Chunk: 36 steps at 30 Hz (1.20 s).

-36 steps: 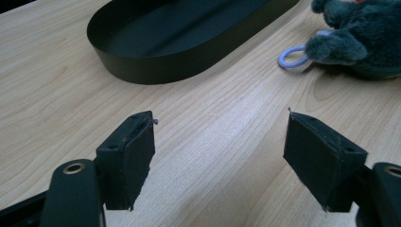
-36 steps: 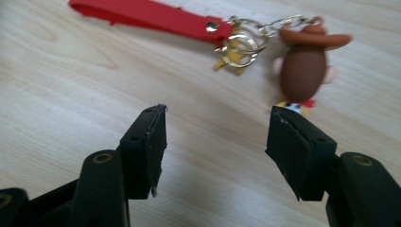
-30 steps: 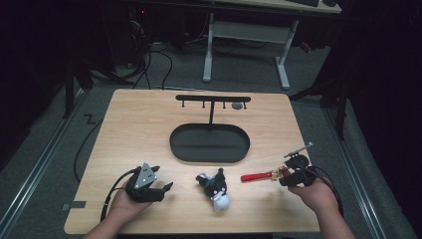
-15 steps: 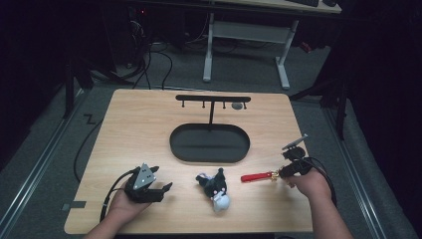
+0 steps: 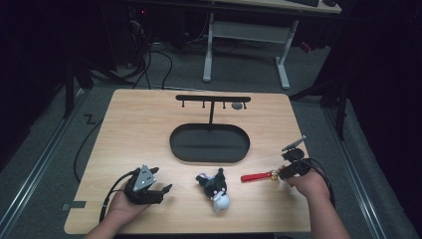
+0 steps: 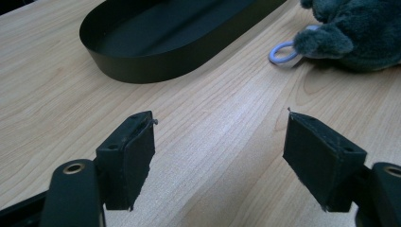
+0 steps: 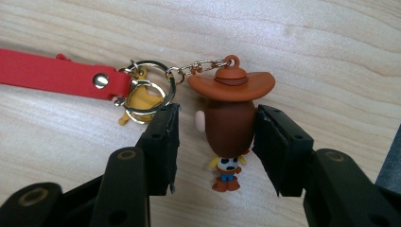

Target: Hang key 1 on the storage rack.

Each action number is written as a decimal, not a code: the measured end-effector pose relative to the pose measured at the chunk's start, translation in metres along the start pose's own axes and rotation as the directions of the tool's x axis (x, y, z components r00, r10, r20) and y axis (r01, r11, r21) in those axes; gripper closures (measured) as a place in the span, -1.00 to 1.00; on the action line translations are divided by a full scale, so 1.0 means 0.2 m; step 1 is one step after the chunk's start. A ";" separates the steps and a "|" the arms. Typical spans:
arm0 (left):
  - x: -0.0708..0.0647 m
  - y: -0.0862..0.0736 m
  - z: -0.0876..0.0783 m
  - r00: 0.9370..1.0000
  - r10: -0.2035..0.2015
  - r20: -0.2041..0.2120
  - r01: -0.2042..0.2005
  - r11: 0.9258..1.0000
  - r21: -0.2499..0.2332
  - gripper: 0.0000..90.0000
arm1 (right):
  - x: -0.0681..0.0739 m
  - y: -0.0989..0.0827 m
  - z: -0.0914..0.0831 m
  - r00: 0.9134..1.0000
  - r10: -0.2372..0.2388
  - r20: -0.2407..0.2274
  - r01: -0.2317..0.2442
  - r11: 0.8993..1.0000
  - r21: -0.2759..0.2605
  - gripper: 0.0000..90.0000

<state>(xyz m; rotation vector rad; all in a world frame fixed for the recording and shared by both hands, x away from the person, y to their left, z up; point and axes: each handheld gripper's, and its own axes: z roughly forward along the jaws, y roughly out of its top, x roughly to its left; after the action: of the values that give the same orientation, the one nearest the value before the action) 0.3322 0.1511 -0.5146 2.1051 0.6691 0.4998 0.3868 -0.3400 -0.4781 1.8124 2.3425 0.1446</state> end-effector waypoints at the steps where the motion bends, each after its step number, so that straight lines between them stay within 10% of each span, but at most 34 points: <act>1: 0.00 0.00 0.00 1.000 0.000 0.000 0.000 1.000 0.000 -0.42 | 0.00 0.00 0.00 1.000 0.001 -0.002 -0.001 1.000 0.000 0.10; 36: -0.02 -0.01 -0.04 0.999 0.006 -0.034 -0.006 1.000 0.005 -0.42 | -0.04 0.01 0.06 0.998 -0.010 -0.060 0.009 1.000 -0.016 0.32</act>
<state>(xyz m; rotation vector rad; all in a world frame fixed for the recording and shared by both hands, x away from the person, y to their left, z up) 0.3231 0.1548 -0.5126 2.1075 0.6841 0.5391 0.3937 -0.3472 -0.4889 1.8132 2.3831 0.2188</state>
